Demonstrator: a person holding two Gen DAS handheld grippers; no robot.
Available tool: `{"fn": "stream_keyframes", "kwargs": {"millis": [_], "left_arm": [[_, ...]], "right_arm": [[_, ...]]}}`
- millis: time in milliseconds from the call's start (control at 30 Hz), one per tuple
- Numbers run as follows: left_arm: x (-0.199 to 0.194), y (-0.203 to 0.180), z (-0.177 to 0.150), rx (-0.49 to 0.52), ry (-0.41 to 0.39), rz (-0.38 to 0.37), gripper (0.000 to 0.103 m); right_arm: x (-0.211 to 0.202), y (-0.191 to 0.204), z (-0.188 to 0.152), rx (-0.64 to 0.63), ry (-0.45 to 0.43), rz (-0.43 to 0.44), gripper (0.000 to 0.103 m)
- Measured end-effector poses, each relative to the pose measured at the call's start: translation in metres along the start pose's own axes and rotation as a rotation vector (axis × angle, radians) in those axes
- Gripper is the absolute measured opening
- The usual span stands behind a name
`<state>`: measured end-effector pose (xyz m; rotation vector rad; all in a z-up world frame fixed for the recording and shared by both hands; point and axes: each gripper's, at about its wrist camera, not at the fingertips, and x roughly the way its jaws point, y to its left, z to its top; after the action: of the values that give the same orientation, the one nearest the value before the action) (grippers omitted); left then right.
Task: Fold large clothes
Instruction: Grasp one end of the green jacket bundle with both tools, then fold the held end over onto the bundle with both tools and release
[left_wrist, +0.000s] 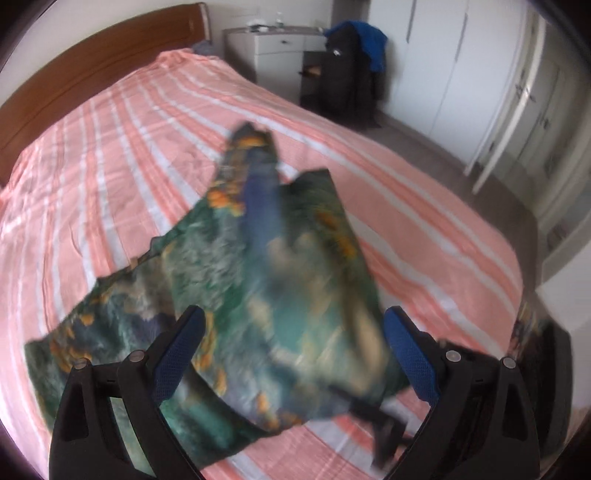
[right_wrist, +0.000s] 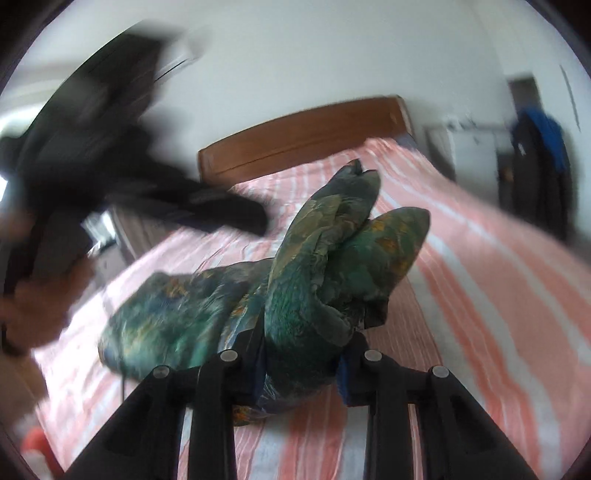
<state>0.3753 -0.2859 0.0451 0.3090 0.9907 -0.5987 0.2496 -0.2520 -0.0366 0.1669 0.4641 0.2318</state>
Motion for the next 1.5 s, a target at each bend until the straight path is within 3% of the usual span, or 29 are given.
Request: {"fn": "stream_keyframes", "kwargs": {"millis": [300, 333, 367, 400, 467, 567, 633, 700, 800, 900, 1033, 1167, 1300, 1400, 1500], "left_arm": [[0.022, -0.033, -0.028, 0.19, 0.104, 0.322, 0.096], [0.024, -0.033, -0.033, 0.208, 0.113, 0.357, 0.086], [0.025, -0.033, -0.035, 0.216, 0.117, 0.387, 0.062], [0.025, -0.031, -0.038, 0.213, 0.117, 0.411, 0.049], [0.022, -0.019, -0.04, 0.157, 0.109, 0.355, 0.03], [0.005, 0.007, -0.041, 0.051, 0.073, 0.27, 0.025], [-0.011, 0.036, -0.044, -0.033, 0.041, 0.206, 0.025], [-0.028, 0.076, -0.051, -0.133, 0.009, 0.153, 0.025], [-0.051, 0.149, -0.081, -0.297, -0.036, 0.075, 0.025], [-0.066, 0.204, -0.128, -0.427, -0.067, 0.03, 0.025], [-0.068, 0.269, -0.198, -0.595, -0.072, 0.03, 0.026], [-0.062, 0.299, -0.256, -0.699, -0.093, 0.004, 0.026], [-0.06, 0.31, -0.291, -0.735, -0.126, -0.028, 0.027], [-0.059, 0.317, -0.309, -0.736, -0.14, -0.005, 0.028], [-0.047, 0.323, -0.333, -0.791, -0.133, -0.015, 0.033]], "right_arm": [[-0.004, 0.1, -0.016, -0.405, -0.029, 0.012, 0.028], [-0.005, 0.106, -0.019, -0.428, -0.031, 0.011, 0.028], [-0.005, 0.111, -0.021, -0.448, -0.031, 0.009, 0.028], [-0.004, 0.116, -0.023, -0.467, -0.029, 0.005, 0.028], [-0.002, 0.119, -0.025, -0.482, -0.023, 0.003, 0.028], [-0.002, 0.121, -0.026, -0.479, -0.014, 0.007, 0.029], [-0.01, 0.118, -0.021, -0.448, -0.002, 0.053, 0.052], [-0.022, 0.113, -0.015, -0.384, 0.017, 0.155, 0.072], [-0.037, 0.1, -0.011, -0.254, 0.042, 0.239, 0.073], [-0.029, 0.086, -0.011, -0.195, 0.085, 0.222, 0.073], [0.001, 0.076, -0.01, -0.135, 0.15, 0.205, 0.072], [0.044, 0.091, 0.007, -0.086, 0.187, 0.225, 0.069], [0.088, 0.139, 0.02, -0.122, 0.202, 0.28, 0.068], [0.134, 0.181, 0.003, -0.187, 0.308, 0.296, 0.068], [0.164, 0.211, -0.024, -0.301, 0.383, 0.217, 0.069]]}}
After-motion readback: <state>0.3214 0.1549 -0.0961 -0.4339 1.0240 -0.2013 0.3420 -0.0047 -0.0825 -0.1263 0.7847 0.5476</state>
